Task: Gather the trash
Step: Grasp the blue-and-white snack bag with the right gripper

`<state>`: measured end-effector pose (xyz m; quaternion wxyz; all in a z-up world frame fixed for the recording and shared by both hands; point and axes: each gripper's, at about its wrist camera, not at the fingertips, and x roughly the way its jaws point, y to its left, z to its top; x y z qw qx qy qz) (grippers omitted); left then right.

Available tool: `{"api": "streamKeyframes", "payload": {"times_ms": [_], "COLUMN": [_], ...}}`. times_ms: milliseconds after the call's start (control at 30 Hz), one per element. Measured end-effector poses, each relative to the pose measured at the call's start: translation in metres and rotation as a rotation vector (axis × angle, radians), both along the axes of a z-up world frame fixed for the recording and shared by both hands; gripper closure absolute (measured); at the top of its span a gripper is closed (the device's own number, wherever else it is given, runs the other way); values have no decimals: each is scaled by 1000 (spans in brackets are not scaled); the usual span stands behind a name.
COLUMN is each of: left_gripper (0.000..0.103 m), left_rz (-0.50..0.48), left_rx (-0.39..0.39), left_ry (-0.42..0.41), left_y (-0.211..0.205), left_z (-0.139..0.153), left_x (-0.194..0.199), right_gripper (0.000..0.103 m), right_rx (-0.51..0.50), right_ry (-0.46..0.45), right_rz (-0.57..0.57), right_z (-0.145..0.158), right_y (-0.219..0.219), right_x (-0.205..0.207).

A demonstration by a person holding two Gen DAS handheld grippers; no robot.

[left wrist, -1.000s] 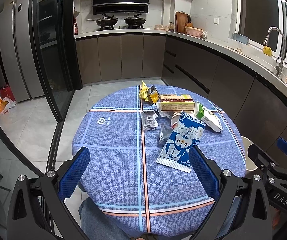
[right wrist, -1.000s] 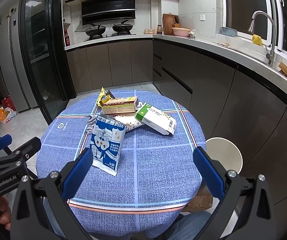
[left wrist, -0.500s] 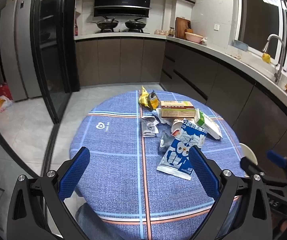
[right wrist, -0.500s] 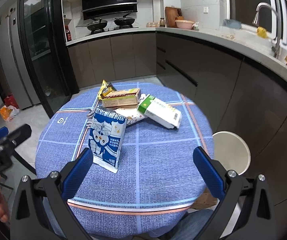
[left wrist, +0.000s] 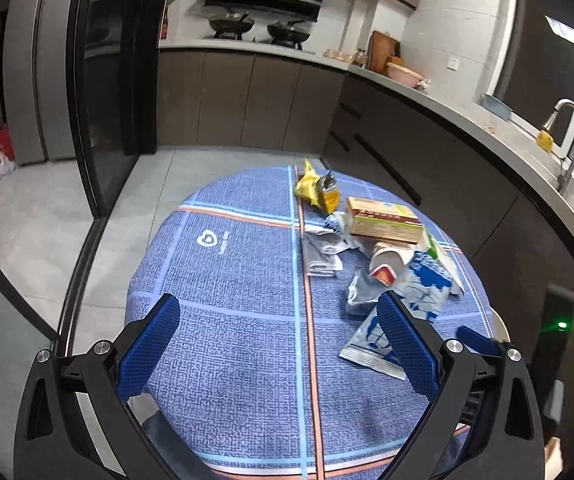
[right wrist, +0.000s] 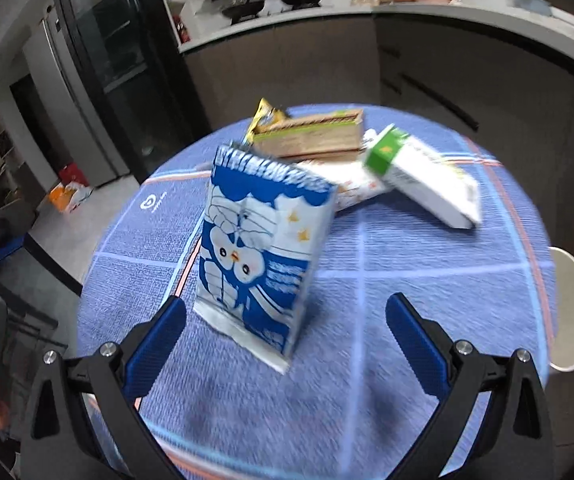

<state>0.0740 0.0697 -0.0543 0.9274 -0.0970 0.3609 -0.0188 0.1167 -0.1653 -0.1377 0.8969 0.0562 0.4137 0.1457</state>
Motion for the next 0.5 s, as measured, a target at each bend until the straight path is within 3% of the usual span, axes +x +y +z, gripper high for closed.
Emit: {"api": "streamKeyframes", "payload": {"times_ms": [100, 167, 200, 233, 300, 400, 500], "left_gripper": [8, 8, 8, 8, 8, 8, 9], "left_rz": [8, -9, -22, -32, -66, -128, -180], "left_rx": [-5, 26, 41, 49, 57, 49, 35], "left_ry": [18, 19, 17, 18, 26, 45, 47], "left_y": [7, 5, 3, 1, -3, -10, -20], "left_z": [-5, -7, -9, -10, -12, -16, -21], "left_x": [8, 13, 14, 15, 18, 23, 28], "right_gripper": [4, 17, 37, 64, 81, 86, 97], "right_rx": [20, 41, 35, 27, 41, 81, 51], "right_ry": [15, 11, 14, 22, 50, 65, 51], "right_rz": [-6, 4, 8, 11, 26, 9, -20], "right_z": [-6, -7, -7, -8, -11, -9, -3], "right_y": [3, 6, 7, 8, 5, -12, -29], "right_x": [11, 14, 15, 16, 17, 8, -4]}}
